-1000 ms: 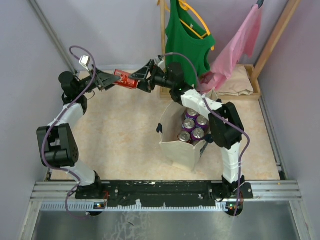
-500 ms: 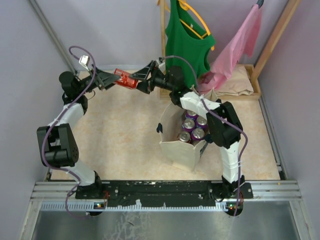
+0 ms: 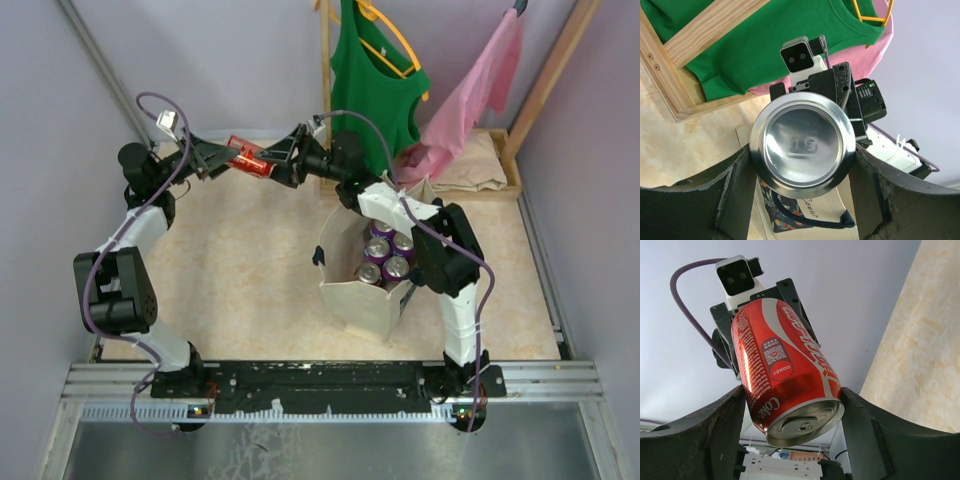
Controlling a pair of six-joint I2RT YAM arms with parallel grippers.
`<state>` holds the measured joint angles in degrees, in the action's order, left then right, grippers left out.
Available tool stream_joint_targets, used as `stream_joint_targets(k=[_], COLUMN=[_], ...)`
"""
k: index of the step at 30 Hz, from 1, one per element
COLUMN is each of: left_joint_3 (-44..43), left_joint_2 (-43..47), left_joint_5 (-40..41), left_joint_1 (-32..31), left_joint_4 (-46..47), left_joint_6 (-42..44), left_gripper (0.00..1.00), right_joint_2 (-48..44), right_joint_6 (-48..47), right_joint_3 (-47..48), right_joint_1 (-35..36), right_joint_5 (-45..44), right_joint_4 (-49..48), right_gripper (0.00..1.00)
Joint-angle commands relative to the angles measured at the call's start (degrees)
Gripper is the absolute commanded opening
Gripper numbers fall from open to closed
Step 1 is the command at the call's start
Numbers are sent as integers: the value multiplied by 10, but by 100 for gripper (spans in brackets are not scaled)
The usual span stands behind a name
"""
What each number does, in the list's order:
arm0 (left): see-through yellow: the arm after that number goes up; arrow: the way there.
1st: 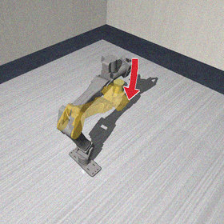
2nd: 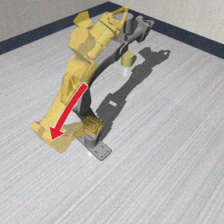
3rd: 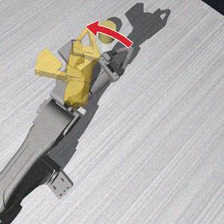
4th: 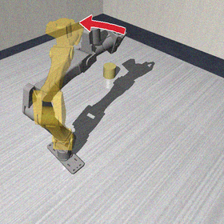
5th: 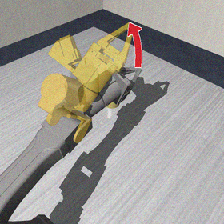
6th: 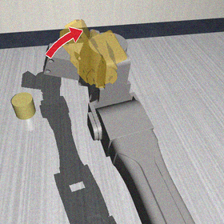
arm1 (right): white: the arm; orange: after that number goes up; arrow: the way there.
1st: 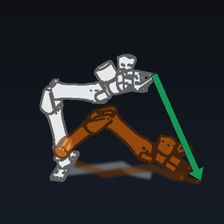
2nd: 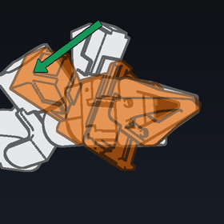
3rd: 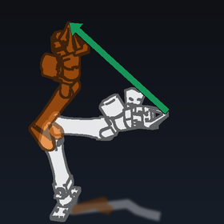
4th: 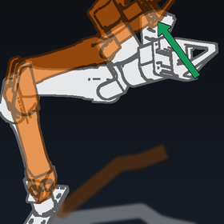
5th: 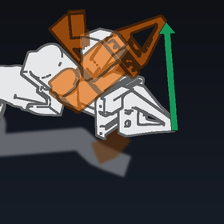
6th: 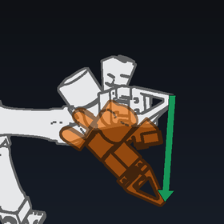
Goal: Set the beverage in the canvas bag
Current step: Adjust the drink at the center of the board.
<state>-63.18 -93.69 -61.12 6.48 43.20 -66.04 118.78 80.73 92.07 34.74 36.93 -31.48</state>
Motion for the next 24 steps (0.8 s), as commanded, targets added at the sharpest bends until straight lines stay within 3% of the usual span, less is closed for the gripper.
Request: stream_joint_targets(k=[1, 6, 10, 13, 21, 23, 24], left_joint_3=[-16, 15, 45, 64, 81, 87, 90], left_joint_2=[7, 19, 34, 41, 37, 34, 32], left_joint_5=[9, -3, -18, -24, -39, -39, -40], left_joint_1=[-9, -9, -9, -10, -9, -9, -9], left_joint_4=[31, 32, 32, 38, 48, 61, 76], left_joint_6=[3, 10, 19, 23, 22, 13, 1], left_gripper=[0, 1, 42, 58, 59, 46, 37], right_joint_2=[1, -10, -23, -30, -47, -46, -45], right_joint_6=[-42, -78, -132, -154, -160, -157, -152], right_joint_3=[45, 57, 81, 85, 61, 62, 60], right_joint_1=[15, 14, 12, 9, 3, 2, 1], right_joint_5=[8, -5, -20, -25, -27, -21, -16], right_joint_4=[17, 44, 101, 121, 100, 92, 83], right_gripper=[42, 15, 5, 0, 0, 0, 6])
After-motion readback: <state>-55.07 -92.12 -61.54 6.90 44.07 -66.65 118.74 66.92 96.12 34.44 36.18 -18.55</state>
